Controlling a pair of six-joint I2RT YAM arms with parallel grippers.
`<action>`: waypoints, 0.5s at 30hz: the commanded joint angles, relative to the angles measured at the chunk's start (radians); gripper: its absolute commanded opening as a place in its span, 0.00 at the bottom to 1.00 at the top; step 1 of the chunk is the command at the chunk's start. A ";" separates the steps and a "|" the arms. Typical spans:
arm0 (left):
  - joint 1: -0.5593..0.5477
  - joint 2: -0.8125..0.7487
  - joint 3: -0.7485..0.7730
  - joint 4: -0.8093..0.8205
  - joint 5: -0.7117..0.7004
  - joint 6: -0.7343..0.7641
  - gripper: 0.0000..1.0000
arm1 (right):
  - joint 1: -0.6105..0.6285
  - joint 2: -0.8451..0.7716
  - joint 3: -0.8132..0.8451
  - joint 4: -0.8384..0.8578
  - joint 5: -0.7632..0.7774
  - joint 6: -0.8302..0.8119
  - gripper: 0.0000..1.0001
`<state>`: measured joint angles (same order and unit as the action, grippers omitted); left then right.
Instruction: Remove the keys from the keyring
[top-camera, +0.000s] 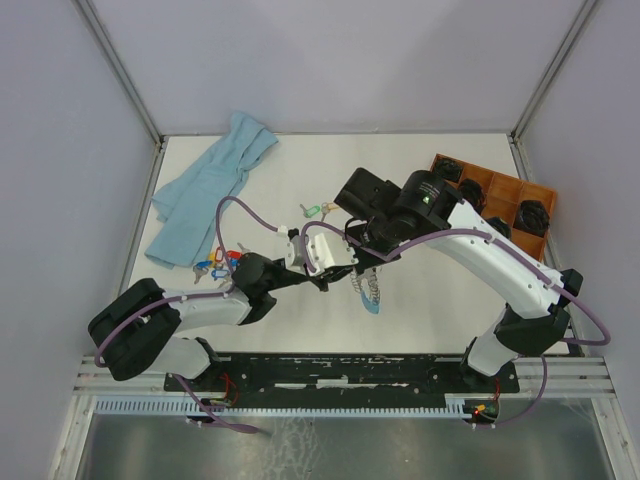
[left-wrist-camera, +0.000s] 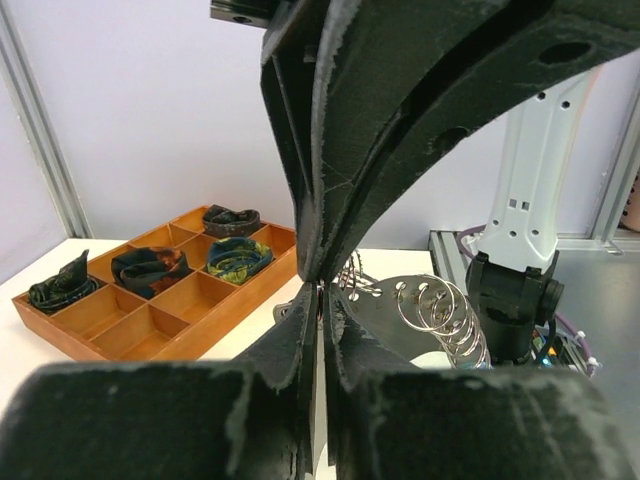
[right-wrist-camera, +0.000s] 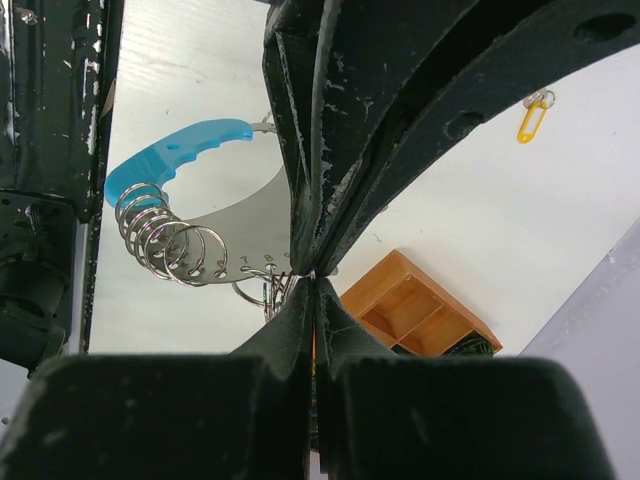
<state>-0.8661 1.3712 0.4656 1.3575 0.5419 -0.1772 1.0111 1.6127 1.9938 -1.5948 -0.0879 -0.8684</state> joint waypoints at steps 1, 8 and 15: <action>0.007 0.002 0.043 -0.023 0.009 0.046 0.03 | 0.003 -0.032 0.010 0.018 -0.038 0.012 0.01; 0.008 -0.016 0.020 0.031 0.002 0.037 0.03 | -0.015 -0.037 0.006 0.029 -0.066 0.021 0.09; 0.010 -0.054 -0.021 0.103 -0.049 0.024 0.03 | -0.157 -0.072 -0.003 0.053 -0.289 0.015 0.34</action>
<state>-0.8608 1.3663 0.4583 1.3548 0.5461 -0.1772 0.9367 1.6009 1.9850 -1.5818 -0.2001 -0.8585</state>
